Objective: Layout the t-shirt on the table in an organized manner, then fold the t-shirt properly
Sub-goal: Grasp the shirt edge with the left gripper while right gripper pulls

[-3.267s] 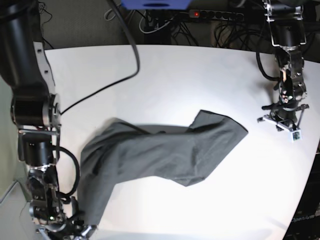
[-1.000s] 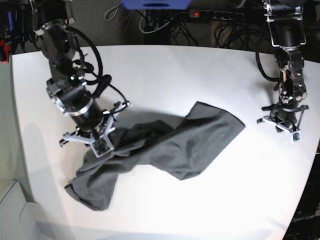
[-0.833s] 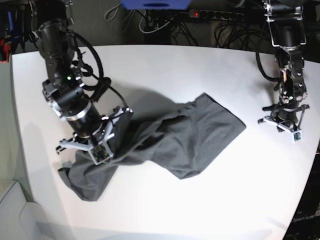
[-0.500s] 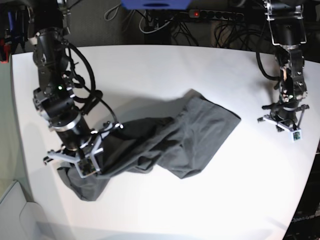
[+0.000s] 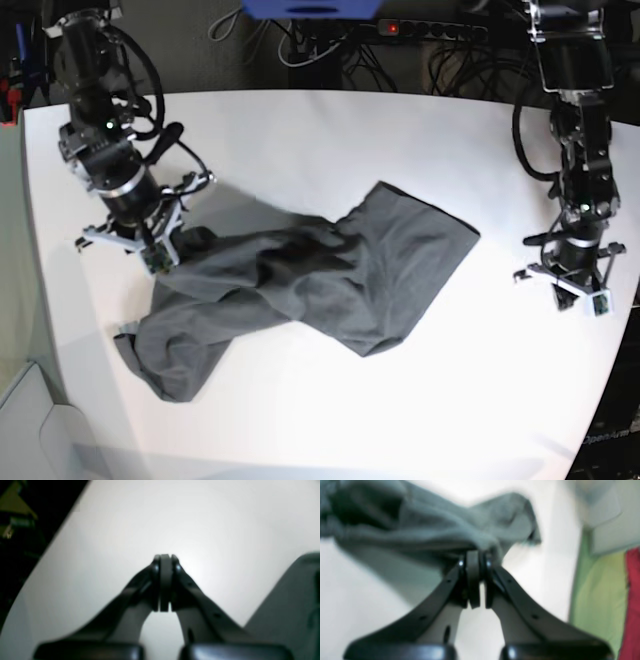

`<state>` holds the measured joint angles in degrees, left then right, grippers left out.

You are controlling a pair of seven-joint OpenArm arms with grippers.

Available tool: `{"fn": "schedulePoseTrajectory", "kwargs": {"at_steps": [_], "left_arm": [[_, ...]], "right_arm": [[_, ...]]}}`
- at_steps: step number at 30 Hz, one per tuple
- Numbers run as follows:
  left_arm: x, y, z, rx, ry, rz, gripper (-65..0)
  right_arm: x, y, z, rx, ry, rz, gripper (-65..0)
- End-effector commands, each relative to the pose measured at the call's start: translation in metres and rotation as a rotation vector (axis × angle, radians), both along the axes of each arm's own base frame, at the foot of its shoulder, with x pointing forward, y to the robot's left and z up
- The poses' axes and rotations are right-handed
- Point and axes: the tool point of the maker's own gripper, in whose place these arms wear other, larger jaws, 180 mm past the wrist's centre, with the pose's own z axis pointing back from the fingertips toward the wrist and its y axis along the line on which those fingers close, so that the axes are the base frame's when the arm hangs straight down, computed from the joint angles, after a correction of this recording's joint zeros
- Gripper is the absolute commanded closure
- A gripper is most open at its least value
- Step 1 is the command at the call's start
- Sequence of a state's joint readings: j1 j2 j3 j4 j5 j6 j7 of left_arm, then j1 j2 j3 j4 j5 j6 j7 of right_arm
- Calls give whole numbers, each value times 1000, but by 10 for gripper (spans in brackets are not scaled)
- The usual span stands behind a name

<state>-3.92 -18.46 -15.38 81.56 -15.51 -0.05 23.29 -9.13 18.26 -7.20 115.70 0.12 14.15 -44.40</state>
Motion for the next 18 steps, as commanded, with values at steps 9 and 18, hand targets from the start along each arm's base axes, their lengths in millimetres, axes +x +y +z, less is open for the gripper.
{"fn": "schedulePoseTrajectory", "kwargs": {"at_steps": [9, 18], "left_arm": [[18, -135, -13, -97, -7, -246, -3], [19, -144, -107, -162, 240, -210, -3]], "right_arm": [[-4, 9, 3, 34, -21, 8, 0], [-3, 11, 6, 36, -30, 11, 0]]}}
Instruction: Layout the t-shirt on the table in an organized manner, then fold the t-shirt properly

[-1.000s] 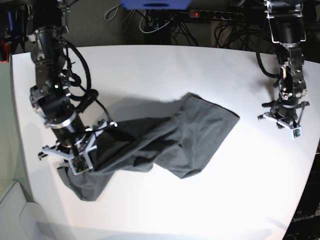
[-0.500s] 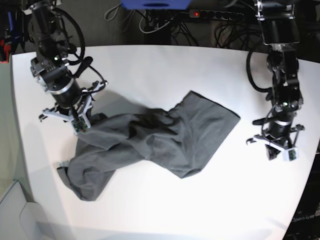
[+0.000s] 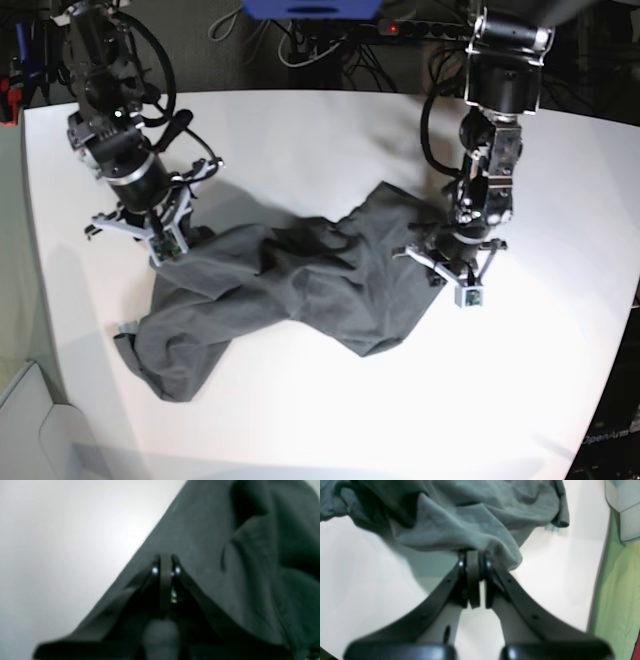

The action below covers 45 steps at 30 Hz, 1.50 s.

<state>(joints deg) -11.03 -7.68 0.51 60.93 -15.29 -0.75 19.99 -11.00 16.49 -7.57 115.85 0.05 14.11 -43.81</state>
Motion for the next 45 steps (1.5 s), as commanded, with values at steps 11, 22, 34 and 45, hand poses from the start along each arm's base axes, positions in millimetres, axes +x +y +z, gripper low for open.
{"fn": "schedulePoseTrajectory", "kwargs": {"at_steps": [11, 22, 34, 45], "left_arm": [[-7, 78, -9, 146, 74, 51, -3], [-14, 152, 13, 288, 19, 90, -3], [-23, 162, 11, 312, 29, 92, -3], [-23, 163, 11, 315, 29, 91, -3]], "right_arm": [[40, 41, 71, 82, -304, 142, 0], [12, 168, 69, 220, -249, 423, 0], [-61, 213, 6, 80, 37, 631, 0], [-33, 197, 17, -2, -2, 601, -1]]}}
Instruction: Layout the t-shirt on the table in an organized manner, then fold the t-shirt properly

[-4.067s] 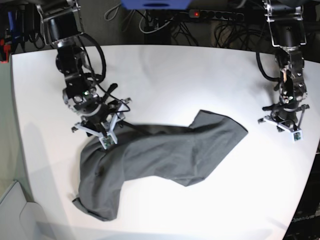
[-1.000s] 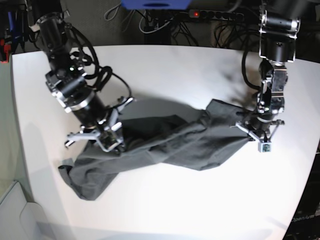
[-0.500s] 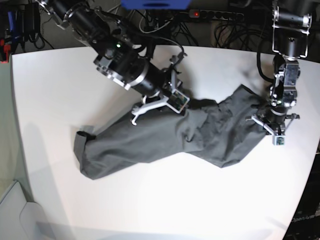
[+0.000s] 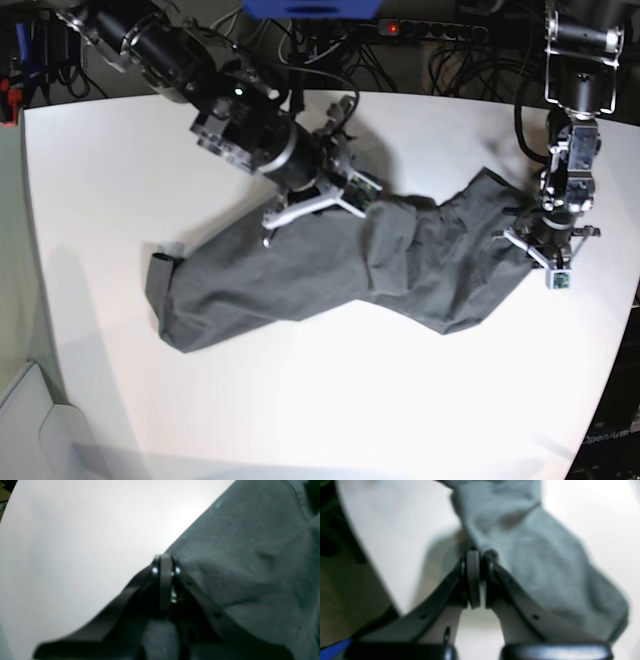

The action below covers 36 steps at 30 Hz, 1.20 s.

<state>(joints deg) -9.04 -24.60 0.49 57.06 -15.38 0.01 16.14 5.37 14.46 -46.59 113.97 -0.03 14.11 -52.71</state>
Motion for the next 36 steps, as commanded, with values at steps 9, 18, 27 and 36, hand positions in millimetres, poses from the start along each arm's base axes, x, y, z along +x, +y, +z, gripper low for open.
{"fn": "schedulePoseTrajectory", "kwargs": {"at_steps": [9, 18, 27, 36], "left_arm": [[-3, 6, 1, 11, 12, 6, -3], [-6, 0, 2, 8, 6, -7, -3], [-1, -3, 7, 3, -8, -10, -3], [-1, -3, 7, 5, -10, -11, -3]], "right_arm": [[59, 23, 38, -25, -156, 79, 0], [122, 29, -24, -156, -40, 95, -1], [134, 22, -28, -157, -44, 85, -1], [140, 14, -26, -206, -39, 62, -1]]}}
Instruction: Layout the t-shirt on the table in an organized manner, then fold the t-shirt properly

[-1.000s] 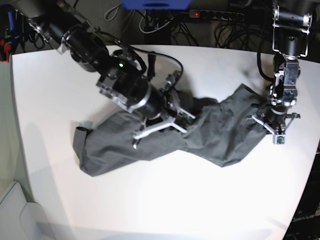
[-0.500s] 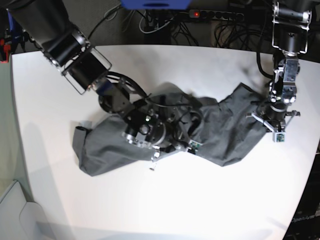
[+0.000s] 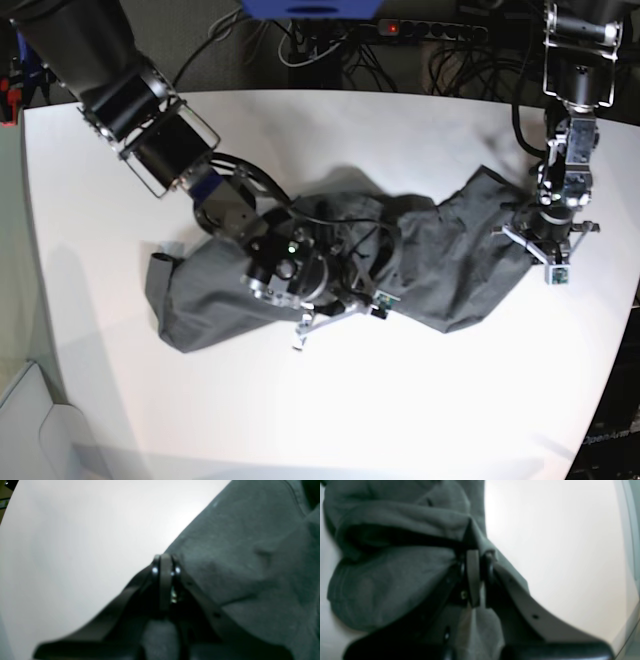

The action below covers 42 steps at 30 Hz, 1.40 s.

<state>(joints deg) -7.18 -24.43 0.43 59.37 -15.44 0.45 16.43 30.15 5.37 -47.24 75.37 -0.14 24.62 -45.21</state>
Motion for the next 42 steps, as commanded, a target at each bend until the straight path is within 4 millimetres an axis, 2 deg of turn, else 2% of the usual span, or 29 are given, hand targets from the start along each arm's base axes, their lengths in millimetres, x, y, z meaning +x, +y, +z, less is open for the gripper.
{"fn": "schedulePoseTrajectory", "kwargs": {"at_steps": [1, 4, 10, 12, 14, 17, 19, 21, 26, 29, 34, 37, 42], "left_arm": [[6, 3, 8, 7, -10, -2, -3], [5, 3, 8, 7, -10, -3, -3], [4, 3, 7, 7, -8, -3, -3], [5, 3, 7, 7, -10, -3, -3], [5, 4, 7, 9, -10, -3, -3], [5, 4, 7, 9, -10, -3, -3], [5, 4, 8, 9, -11, -3, -3], [5, 4, 8, 9, -13, -3, -3], [6, 4, 9, 9, -14, -3, -3], [6, 4, 9, 10, -14, -3, -3], [7, 3, 9, 9, -15, -4, -3], [6, 2, 8, 6, -13, -3, -3], [5, 1, 7, 3, -10, -3, -3]], "right_arm": [[10, 7, 19, 31, -45, 5, -1], [11, 5, 19, 12, -38, -4, -31], [15, -1, 22, -31, -35, -17, -252], [12, 3, 32, -9, -62, -2, -302], [8, 2, 48, 8, -107, 13, -329], [-10, 9, 72, 37, -152, 31, -337], [-25, 11, 75, 45, -148, 37, -337], [-41, 15, 68, 66, -121, 45, -337], [-82, 18, 29, 84, -1, 49, -337], [-98, 18, 14, 119, 31, 56, -337], [-96, 6, -6, 115, -23, -42, -340], [-97, 2, -20, 87, -25, -43, -340], [-96, -1, -32, 72, -9, -47, -340]]}}
